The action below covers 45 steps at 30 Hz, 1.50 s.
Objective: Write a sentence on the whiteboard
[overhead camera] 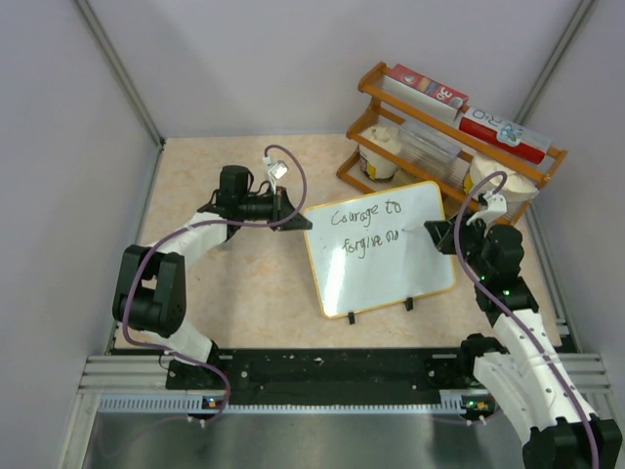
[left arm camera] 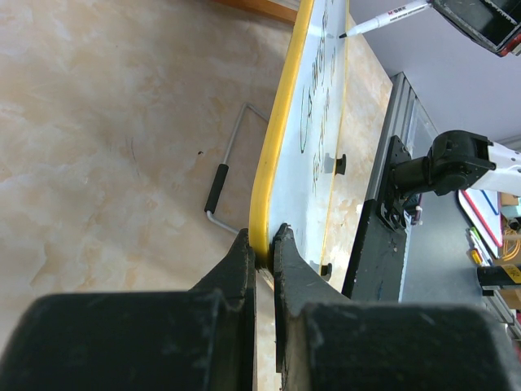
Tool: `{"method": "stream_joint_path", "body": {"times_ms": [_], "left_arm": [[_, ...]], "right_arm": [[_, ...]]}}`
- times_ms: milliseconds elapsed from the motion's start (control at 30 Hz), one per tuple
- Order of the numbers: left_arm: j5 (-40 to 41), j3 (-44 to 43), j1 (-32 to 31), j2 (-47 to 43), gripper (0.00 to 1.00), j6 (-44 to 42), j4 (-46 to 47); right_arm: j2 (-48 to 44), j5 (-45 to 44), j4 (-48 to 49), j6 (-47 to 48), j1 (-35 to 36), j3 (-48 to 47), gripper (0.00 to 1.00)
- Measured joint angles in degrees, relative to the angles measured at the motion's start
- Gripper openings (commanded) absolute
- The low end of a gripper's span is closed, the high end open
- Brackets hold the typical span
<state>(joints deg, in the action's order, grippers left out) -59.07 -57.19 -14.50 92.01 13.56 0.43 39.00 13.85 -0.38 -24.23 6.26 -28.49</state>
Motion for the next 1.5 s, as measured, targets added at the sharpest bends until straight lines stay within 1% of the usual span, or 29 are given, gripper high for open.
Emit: {"method": "stream_joint_path", "body": {"times_ms": [300, 833, 1233, 1500], "left_arm": [[0.0, 0.0, 0.0, 0.0, 0.00, 0.0, 0.0], [0.0, 0.0, 0.0, 0.0, 0.00, 0.0, 0.0], [0.0, 0.0, 0.0, 0.0, 0.00, 0.0, 0.0], [0.0, 0.0, 0.0, 0.0, 0.00, 0.0, 0.0]], "right_arm": [[0.5, 2.1, 1.0, -0.3, 0.0, 0.0, 0.00], [1.9, 1.7, 0.9, -1.0, 0.0, 0.0, 0.00], [-0.7, 1.2, -3.8, -1.0, 0.0, 0.5, 0.00], [-1.2, 0.5, -4.0, -1.6, 0.0, 1.0, 0.00]]}}
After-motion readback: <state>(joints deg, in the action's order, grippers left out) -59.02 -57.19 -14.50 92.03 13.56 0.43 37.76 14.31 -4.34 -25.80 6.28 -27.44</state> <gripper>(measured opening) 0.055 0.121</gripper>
